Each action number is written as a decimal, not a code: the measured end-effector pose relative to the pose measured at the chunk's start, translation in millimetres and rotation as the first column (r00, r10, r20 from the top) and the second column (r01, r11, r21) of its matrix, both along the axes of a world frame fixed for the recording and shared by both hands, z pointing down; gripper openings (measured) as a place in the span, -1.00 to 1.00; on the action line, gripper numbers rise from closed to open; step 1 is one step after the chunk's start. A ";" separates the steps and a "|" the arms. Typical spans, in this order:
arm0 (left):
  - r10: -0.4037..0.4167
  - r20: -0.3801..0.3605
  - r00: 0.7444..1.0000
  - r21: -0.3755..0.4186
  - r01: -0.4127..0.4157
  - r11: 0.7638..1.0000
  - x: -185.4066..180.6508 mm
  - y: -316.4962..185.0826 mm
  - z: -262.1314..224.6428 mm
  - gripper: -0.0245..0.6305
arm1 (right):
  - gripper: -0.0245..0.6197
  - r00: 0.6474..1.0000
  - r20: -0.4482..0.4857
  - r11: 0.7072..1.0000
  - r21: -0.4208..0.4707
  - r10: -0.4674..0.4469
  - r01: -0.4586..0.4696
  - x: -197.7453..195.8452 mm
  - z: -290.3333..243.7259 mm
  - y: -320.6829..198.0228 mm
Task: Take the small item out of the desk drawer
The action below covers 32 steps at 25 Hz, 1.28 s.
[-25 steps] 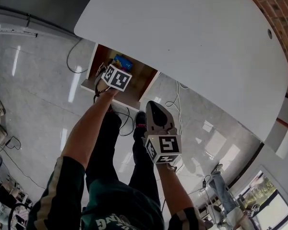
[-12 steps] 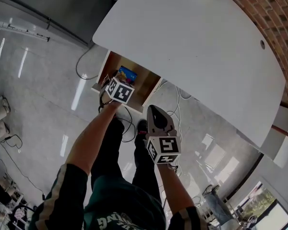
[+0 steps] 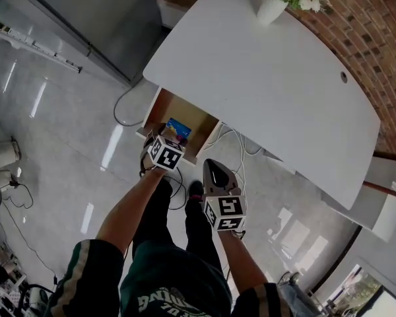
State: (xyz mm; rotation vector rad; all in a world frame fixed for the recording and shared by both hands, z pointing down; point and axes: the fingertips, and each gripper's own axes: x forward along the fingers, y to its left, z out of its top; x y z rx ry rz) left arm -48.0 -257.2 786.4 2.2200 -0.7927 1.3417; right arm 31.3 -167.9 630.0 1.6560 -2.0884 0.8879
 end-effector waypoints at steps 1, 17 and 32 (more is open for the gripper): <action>-0.002 -0.005 1.000 0.006 0.002 1.000 -1.0 3.6 -8.8 0.33 | -0.85 1.000 0.000 1.000 0.005 -0.007 0.007 -1.3 -5.6 2.2; -0.122 -0.119 0.985 0.108 0.135 0.985 -24.2 57.0 -146.1 0.33 | -0.85 0.996 -0.037 0.990 0.117 -0.076 0.080 12.1 -80.1 24.8; -0.150 -0.271 0.951 0.372 0.248 0.894 -51.3 54.6 -310.5 0.33 | -0.85 0.975 -0.126 0.917 0.335 -0.185 0.218 3.3 -194.0 13.9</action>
